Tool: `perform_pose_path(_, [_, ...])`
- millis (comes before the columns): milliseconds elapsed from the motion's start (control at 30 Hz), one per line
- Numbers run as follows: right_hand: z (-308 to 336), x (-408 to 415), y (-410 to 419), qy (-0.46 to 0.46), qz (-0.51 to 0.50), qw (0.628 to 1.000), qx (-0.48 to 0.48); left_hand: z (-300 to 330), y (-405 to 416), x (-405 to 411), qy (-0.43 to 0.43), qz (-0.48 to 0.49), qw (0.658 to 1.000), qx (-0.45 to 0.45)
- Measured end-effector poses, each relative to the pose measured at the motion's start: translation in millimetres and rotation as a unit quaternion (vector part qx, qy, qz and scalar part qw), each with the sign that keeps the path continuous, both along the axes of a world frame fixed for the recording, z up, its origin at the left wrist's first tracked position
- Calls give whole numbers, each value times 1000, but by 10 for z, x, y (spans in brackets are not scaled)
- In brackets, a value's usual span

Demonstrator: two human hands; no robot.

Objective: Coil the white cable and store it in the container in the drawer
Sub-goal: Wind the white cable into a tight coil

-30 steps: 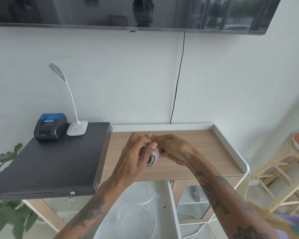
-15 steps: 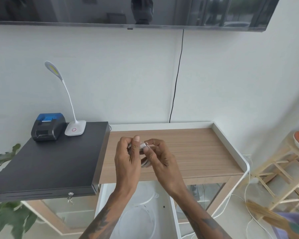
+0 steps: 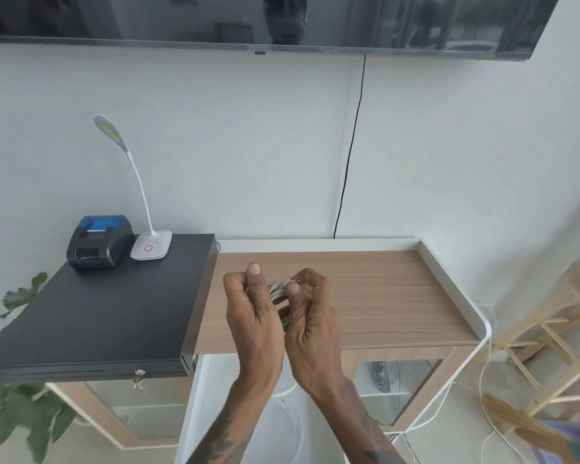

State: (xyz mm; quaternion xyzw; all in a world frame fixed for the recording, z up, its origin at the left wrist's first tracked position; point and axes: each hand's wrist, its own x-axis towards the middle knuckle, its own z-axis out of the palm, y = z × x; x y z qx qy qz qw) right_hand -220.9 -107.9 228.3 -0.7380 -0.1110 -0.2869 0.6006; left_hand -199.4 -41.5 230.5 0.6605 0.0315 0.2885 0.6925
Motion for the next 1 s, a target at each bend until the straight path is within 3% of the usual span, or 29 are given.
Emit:
perform_pose_path(367, [-166, -55, -31, 47, 38, 998, 17, -125, -23, 11, -22, 55, 997, 39])
perform_pose_path(600, [-171, -32, -104, 53, -2, 998, 19, -126, 27, -45, -6, -20, 999, 28])
perform_pose_path(733, [-136, 13, -147, 19, -32, 999, -3, -51, 173, -13, -13, -31, 996, 88])
perform_pose_path(900, [-115, 30, -248, -7, -57, 998, 0, 55, 376, 47, 23, -34, 999, -2])
perform_pose_path(1000, [-104, 63, -283, -11, -70, 997, 8, 71, 376, 35, 48, -69, 996, 8])
